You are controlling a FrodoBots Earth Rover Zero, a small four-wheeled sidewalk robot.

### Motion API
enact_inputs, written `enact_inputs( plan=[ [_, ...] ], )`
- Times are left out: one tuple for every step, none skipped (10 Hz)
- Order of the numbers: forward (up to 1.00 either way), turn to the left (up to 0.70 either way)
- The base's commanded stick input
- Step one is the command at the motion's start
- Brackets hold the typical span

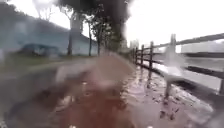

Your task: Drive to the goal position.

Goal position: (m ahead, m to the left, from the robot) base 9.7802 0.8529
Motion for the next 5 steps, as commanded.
enact_inputs(
  plan=[
    [1.0, 0.0],
    [1.0, 0.0],
    [1.0, 0.0],
    [1.0, 0.0],
    [1.0, 0.0]
  ],
)
